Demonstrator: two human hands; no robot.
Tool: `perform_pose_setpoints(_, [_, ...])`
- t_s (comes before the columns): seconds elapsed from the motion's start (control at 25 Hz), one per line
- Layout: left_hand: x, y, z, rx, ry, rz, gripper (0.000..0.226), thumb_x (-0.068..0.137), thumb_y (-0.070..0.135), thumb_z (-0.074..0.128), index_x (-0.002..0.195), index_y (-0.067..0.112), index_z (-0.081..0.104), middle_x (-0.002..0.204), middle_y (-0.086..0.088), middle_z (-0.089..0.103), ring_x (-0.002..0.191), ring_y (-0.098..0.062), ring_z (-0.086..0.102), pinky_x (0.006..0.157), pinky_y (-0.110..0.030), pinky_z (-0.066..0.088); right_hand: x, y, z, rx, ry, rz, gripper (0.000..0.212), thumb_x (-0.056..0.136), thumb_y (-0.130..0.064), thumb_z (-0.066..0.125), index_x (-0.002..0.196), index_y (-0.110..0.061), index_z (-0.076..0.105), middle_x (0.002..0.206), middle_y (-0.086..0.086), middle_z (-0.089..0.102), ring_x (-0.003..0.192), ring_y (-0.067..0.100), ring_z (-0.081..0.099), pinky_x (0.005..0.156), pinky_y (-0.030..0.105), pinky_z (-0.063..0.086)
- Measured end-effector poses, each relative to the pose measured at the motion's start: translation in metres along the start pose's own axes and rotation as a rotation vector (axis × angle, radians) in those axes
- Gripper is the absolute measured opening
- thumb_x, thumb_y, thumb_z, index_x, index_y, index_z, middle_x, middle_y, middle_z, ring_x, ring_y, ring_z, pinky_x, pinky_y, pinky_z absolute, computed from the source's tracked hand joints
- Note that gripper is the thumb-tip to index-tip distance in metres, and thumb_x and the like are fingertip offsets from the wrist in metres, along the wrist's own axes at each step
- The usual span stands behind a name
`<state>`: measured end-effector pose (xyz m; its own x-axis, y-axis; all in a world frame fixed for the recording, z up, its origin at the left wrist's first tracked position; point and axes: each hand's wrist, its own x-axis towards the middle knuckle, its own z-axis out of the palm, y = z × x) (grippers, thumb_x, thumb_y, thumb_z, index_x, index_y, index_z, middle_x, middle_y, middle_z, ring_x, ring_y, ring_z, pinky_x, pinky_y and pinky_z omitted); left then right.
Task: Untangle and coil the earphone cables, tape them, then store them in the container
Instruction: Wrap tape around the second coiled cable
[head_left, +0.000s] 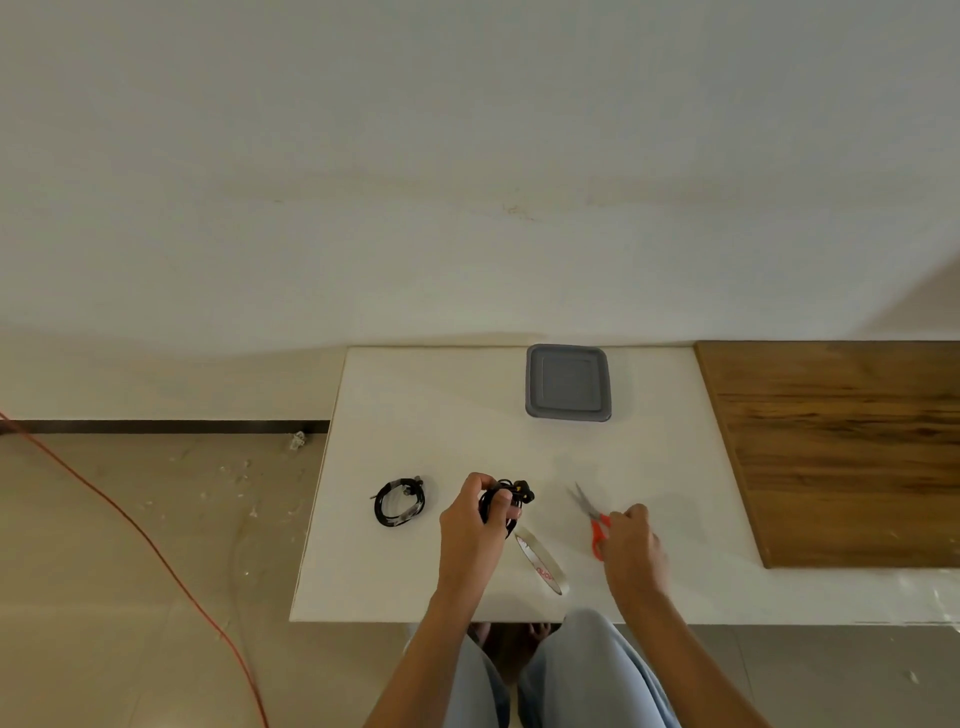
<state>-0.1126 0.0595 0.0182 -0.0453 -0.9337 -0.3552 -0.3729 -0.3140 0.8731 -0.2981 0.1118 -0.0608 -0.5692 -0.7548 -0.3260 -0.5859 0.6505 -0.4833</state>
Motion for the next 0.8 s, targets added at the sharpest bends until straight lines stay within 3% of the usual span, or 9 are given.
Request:
perform_pose_setpoints(0.12, [0.009,0.006,-0.003,0.002,-0.046,0.031,0.004,0.095,0.017,0.053,0.091,0.016,0.054,0.075,0.0,0.074,0.074,0.001,0.067,0.061,-0.012,0.049,-0.005,0.006,0.009,-0.116,-0.11,-0.13,0.014,0.095,-0.02,0.052,0.09,-0.007,0.053,0.082,-0.004,0.049,0.07,0.019,0.051,0.063,0.033,0.047])
perform_pose_setpoints(0.32, [0.019,0.011,-0.011,0.056,-0.096,0.056,0.004,0.094,0.016,0.053,0.093,0.013,0.055,0.077,-0.002,0.074,0.065,0.003,0.063,0.062,-0.015,0.05,-0.011,-0.001,0.013,-0.3,-0.204,-0.414,0.024,0.097,-0.028,0.048,0.109,-0.014,0.064,0.108,0.001,0.055,0.091,0.014,0.058,0.086,0.019,0.046])
perform_pose_setpoints(0.44, [0.02,0.014,-0.014,0.061,-0.105,0.052,0.006,0.095,0.014,0.053,0.095,0.008,0.055,0.08,-0.006,0.074,0.058,0.006,0.061,0.053,-0.008,0.043,-0.013,-0.014,0.003,-0.155,-0.179,-0.404,0.022,0.091,-0.025,0.059,0.109,-0.013,0.06,0.109,-0.001,0.054,0.09,0.013,0.059,0.08,0.018,0.046])
perform_pose_setpoints(0.56, [0.021,0.018,-0.017,0.083,-0.148,0.051,0.007,0.096,0.014,0.052,0.097,0.007,0.055,0.084,-0.008,0.074,0.052,0.009,0.057,0.05,-0.005,0.04,-0.011,-0.016,-0.019,0.071,-0.103,-0.4,0.02,0.083,-0.022,0.07,0.101,-0.02,0.062,0.097,-0.013,0.062,0.078,0.008,0.066,0.068,0.018,0.052])
perform_pose_setpoints(0.64, [0.023,0.02,-0.018,0.109,-0.187,0.06,0.005,0.095,0.016,0.052,0.096,0.011,0.056,0.083,-0.004,0.074,0.055,0.01,0.057,0.051,-0.004,0.038,-0.007,-0.014,-0.041,0.241,-0.303,-0.405,0.022,0.08,-0.015,0.072,0.096,-0.027,0.064,0.09,-0.014,0.067,0.077,0.008,0.067,0.066,0.015,0.05])
perform_pose_setpoints(0.72, [0.026,0.022,-0.02,0.129,-0.217,0.075,0.004,0.095,0.016,0.052,0.093,0.015,0.055,0.082,-0.002,0.075,0.06,0.011,0.058,0.053,-0.003,0.039,0.001,-0.014,-0.058,0.16,-0.485,-0.461,0.029,0.077,-0.015,0.075,0.093,-0.037,0.064,0.091,-0.014,0.067,0.081,0.008,0.064,0.069,0.017,0.05])
perform_pose_setpoints(0.8, [0.028,0.024,-0.021,0.143,-0.243,0.089,0.004,0.095,0.016,0.052,0.093,0.016,0.054,0.082,-0.003,0.074,0.062,0.011,0.059,0.054,-0.004,0.04,0.01,-0.015,-0.068,0.046,-0.56,-0.468,0.031,0.072,-0.02,0.078,0.093,-0.038,0.064,0.094,-0.018,0.066,0.086,0.009,0.061,0.075,0.018,0.051])
